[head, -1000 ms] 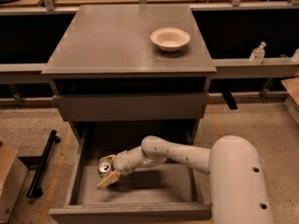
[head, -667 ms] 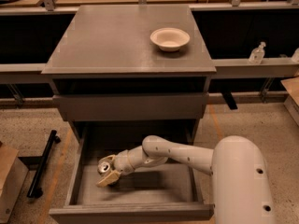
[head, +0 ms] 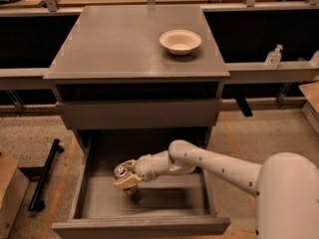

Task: Pick 7up can from middle drawer and place on counter

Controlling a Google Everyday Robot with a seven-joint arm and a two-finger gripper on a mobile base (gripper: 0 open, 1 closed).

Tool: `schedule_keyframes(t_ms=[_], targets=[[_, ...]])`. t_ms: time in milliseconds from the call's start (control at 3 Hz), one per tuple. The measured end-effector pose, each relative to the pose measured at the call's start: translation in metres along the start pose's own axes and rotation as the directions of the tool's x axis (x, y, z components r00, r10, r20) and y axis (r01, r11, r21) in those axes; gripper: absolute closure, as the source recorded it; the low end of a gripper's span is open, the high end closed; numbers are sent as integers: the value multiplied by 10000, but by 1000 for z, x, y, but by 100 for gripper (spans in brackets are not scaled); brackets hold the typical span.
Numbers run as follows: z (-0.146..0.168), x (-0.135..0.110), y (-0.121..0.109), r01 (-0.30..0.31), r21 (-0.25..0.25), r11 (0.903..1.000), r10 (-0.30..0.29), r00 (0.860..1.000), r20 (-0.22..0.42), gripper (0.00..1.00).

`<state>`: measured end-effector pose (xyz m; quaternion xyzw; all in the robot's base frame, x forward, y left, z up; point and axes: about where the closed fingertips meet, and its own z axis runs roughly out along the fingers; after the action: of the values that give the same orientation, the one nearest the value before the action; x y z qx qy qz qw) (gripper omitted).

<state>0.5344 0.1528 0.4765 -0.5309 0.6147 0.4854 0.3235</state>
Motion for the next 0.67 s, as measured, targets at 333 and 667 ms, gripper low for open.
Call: schedule_keyframes(t_ms=[333, 667], targets=[[-76, -42, 24, -449, 274, 9986, 436, 9980, 449, 100], [-133, -78, 38, -596, 173, 9981, 578, 9943, 896, 100]])
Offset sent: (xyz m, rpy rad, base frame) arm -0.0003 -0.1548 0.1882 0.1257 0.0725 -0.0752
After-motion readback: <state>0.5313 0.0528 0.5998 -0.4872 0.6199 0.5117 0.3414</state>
